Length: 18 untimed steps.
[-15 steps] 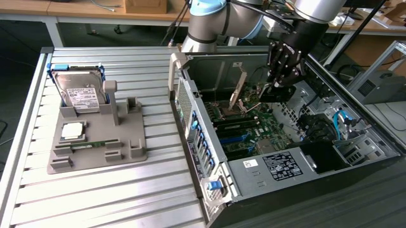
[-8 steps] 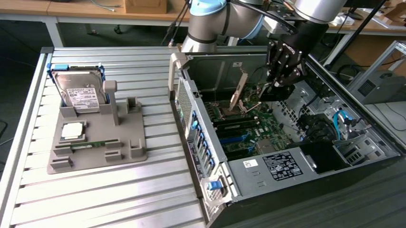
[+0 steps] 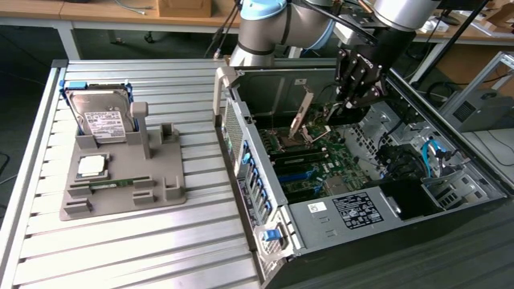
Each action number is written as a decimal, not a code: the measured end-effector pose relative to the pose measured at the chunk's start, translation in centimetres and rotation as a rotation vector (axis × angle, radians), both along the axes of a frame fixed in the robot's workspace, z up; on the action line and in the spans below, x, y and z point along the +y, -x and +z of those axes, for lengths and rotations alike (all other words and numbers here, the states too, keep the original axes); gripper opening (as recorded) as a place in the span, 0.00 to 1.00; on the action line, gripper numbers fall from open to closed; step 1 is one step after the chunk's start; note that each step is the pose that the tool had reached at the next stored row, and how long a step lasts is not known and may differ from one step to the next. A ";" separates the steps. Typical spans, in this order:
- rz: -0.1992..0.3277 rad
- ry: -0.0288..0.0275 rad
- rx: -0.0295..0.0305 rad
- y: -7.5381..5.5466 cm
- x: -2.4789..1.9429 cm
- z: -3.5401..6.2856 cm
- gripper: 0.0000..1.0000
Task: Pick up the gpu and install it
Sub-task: 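Insert the gpu into the slot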
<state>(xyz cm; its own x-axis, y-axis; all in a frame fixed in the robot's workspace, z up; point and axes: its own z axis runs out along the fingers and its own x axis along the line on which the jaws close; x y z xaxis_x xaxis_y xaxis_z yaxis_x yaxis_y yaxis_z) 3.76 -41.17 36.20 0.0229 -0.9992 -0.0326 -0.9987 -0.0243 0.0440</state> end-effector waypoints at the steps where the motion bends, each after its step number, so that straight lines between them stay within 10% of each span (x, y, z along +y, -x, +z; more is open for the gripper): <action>1: 0.014 0.0000 0.0000 0.0 0.00 0.00 0.27; 12: 0.060 -0.0001 0.0000 0.0 -0.04 0.00 0.27; 18: 0.060 -0.0002 0.0001 0.0 -0.91 -0.01 0.27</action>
